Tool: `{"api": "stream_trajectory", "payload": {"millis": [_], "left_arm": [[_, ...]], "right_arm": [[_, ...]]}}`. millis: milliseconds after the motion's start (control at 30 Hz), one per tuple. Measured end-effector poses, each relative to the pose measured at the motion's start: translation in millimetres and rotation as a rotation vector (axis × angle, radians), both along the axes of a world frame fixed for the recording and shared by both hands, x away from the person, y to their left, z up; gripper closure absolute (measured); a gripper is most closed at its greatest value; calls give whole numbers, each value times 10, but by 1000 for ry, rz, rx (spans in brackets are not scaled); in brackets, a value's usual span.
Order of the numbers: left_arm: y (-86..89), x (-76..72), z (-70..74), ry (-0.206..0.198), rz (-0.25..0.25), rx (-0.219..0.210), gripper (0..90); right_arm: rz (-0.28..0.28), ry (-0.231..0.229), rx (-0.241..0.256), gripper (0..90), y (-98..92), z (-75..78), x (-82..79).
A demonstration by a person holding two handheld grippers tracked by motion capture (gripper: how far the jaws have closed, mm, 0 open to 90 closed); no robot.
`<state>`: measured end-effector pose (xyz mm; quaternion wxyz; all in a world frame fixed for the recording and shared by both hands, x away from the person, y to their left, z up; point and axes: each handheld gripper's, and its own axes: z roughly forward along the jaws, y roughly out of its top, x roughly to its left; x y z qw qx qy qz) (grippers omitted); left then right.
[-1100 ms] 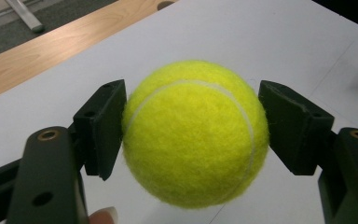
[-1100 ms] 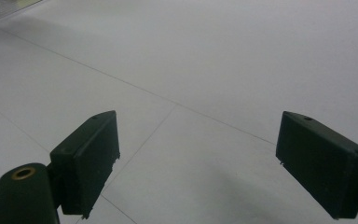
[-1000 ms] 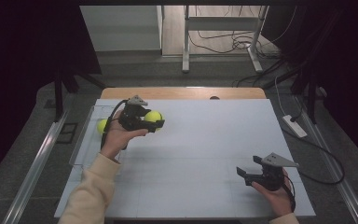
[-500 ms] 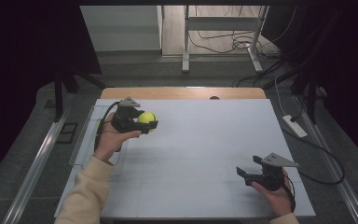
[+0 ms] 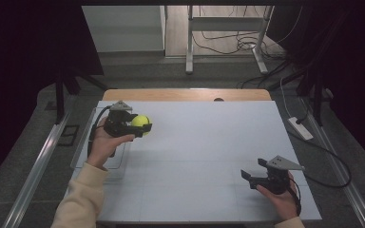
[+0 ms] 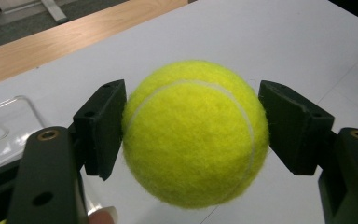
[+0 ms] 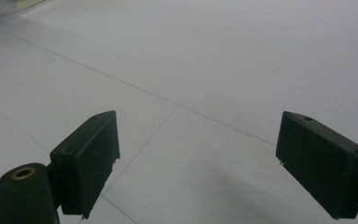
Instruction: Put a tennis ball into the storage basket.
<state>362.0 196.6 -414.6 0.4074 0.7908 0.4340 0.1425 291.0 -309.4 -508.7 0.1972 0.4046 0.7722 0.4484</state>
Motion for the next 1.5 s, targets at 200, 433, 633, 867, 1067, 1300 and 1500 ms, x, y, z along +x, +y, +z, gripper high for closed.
{"api": "stream_trajectory", "payload": {"millis": [200, 433, 633, 867, 1067, 1300, 1500], "left_arm": [[174, -57, -12, 3, 36, 3, 280], [362, -112, -25, 3, 74, -7, 280], [496, -145, -38, 1, 103, -17, 280], [640, -197, -61, 3, 134, -25, 280], [760, -240, -94, 7, 157, -27, 280], [884, -280, -127, 12, 186, -32, 280], [959, -299, -148, 16, 202, -29, 280]], "right_arm": [[2, 1, 1, 133, 5, 0, 2], [1, 2, 2, 132, 6, 1, 3], [-1, 2, 1, 132, 4, -1, 8], [-1, 2, 2, 132, 5, 1, 4], [-2, 3, 1, 132, 8, 0, 6], [-1, 3, -1, 132, 10, 0, 7], [0, 3, -4, 133, 10, 1, 9]]}}
